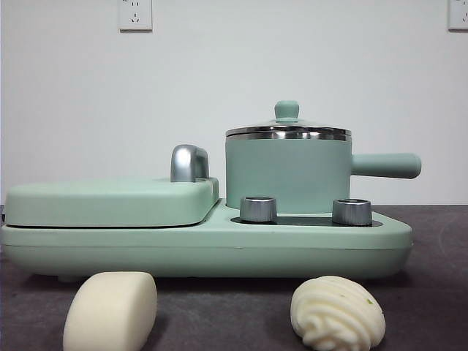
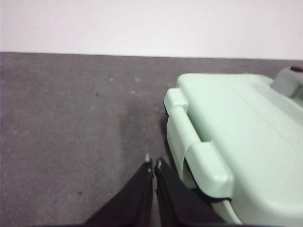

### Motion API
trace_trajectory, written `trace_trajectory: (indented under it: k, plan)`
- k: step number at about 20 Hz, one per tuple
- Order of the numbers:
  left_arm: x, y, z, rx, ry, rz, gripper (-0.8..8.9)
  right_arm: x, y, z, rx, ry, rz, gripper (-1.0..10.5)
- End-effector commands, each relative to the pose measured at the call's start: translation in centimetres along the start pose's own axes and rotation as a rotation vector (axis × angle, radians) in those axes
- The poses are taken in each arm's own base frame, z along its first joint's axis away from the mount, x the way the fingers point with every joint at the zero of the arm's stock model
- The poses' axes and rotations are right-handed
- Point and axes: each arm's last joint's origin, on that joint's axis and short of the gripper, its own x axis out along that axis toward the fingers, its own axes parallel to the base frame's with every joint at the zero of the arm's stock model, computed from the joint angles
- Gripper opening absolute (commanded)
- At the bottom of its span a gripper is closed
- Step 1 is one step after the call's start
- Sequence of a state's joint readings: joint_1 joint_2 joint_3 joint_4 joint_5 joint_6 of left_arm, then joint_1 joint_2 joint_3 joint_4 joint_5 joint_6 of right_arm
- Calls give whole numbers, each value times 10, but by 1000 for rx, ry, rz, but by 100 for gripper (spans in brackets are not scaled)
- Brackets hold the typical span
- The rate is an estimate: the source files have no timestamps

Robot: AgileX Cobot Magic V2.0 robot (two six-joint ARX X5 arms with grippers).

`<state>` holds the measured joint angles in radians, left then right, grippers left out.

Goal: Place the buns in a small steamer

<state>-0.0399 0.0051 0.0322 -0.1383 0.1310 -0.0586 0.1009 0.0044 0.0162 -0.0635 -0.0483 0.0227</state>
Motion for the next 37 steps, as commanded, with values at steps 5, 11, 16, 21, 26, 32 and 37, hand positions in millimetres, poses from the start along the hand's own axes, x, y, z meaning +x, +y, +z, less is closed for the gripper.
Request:
trace_trajectory:
  k: [5,11,16,21,26,32,37]
  plan:
    - [2,0,-5,-247,6,-4,10,0,0,2,-1,-30,7,14]
    - [2,0,-3,-530,-9,-8,10,0,0,6,146,-68,4,14]
    - [1,0,7,-717,-108,-54,10,0,1,9,435,-92,47,14]
    - [-5,-3,31,-656,-344,-157,10,-3,3,24,461,-230,161,14]
    - [-15,-5,53,-545,-514,-208,10,-15,5,55,427,-465,235,14]
    - [-25,-8,83,-519,-477,-182,11,-32,7,97,367,-442,221,13]
    - [-29,-11,115,-492,-346,-124,11,-40,9,129,321,-333,198,13]
